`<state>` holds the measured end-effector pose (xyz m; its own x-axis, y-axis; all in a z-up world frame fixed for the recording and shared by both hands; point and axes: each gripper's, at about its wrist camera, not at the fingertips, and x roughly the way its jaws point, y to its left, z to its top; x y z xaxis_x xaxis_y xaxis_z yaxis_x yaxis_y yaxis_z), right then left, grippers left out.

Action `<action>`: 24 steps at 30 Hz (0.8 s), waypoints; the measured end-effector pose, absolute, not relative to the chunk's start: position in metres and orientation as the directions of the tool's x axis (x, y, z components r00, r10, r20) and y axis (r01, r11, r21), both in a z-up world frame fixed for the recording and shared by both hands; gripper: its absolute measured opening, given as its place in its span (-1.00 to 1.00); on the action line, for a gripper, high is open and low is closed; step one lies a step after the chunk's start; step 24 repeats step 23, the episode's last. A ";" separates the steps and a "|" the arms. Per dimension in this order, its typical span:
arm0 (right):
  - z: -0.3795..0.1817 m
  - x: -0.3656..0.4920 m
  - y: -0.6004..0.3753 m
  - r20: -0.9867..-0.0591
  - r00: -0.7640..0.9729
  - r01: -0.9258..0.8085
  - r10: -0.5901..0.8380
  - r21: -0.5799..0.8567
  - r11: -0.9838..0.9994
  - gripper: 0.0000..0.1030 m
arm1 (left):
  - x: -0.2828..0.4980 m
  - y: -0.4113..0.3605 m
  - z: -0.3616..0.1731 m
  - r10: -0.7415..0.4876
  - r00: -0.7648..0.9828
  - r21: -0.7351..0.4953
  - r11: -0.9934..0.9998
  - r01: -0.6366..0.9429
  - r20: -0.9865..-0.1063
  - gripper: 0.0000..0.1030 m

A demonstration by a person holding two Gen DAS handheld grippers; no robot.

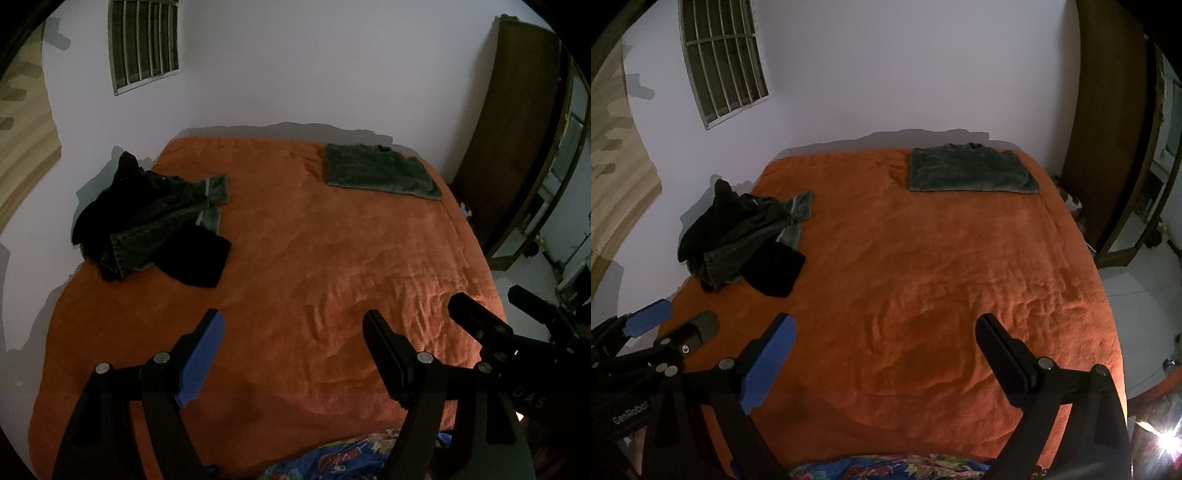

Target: Fold clothes

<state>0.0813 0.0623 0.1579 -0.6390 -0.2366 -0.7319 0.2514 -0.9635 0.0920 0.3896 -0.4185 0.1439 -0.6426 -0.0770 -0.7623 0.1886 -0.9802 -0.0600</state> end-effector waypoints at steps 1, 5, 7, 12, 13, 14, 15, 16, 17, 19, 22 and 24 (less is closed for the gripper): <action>0.158 0.082 0.062 -0.730 -0.643 0.251 -0.234 0.087 -0.964 0.90 | 0.389 -0.417 0.144 -0.083 -0.645 -0.054 -0.980 0.190 -0.760 0.52; 0.159 0.086 0.059 -0.719 -0.655 0.253 -0.232 0.080 -0.964 0.90 | 0.390 -0.413 0.146 -0.102 -0.650 -0.035 -0.980 0.195 -0.753 0.52; 0.159 0.087 0.060 -0.718 -0.655 0.254 -0.235 0.083 -0.964 0.90 | 0.390 -0.414 0.146 -0.101 -0.648 -0.038 -0.980 0.196 -0.755 0.52; 0.158 0.085 0.063 -0.725 -0.647 0.254 -0.237 0.088 -0.963 0.90 | 0.391 -0.411 0.146 -0.107 -0.647 -0.032 -0.979 0.199 -0.755 0.52; 0.159 0.084 0.063 -0.724 -0.648 0.254 -0.235 0.086 -0.963 0.90 | 0.391 -0.410 0.146 -0.108 -0.647 -0.031 -0.979 0.200 -0.755 0.52; 0.160 0.084 0.063 -0.722 -0.651 0.253 -0.233 0.082 -0.964 0.90 | 0.391 -0.409 0.146 -0.109 -0.647 -0.031 -0.979 0.200 -0.755 0.52; 0.160 0.085 0.063 -0.720 -0.654 0.252 -0.231 0.080 -0.964 0.90 | 0.391 -0.408 0.147 -0.109 -0.646 -0.031 -0.979 0.201 -0.755 0.52; 0.161 0.085 0.063 -0.720 -0.654 0.251 -0.232 0.083 -0.964 0.90 | 0.392 -0.408 0.147 -0.108 -0.647 -0.033 -0.979 0.202 -0.755 0.52; 0.161 0.085 0.063 -0.720 -0.654 0.250 -0.233 0.085 -0.964 0.90 | 0.393 -0.408 0.147 -0.108 -0.649 -0.034 -0.979 0.202 -0.753 0.52; 0.161 0.085 0.063 -0.720 -0.654 0.249 -0.235 0.089 -0.965 0.90 | 0.393 -0.409 0.147 -0.104 -0.649 -0.038 -0.979 0.201 -0.754 0.52; 0.160 0.085 0.064 -0.722 -0.652 0.247 -0.233 0.088 -0.965 0.90 | 0.392 -0.414 0.146 -0.092 -0.646 -0.050 -0.979 0.198 -0.758 0.52; 0.160 0.085 0.064 -0.722 -0.651 0.247 -0.232 0.087 -0.965 0.90 | 0.392 -0.415 0.146 -0.088 -0.645 -0.055 -0.979 0.198 -0.759 0.52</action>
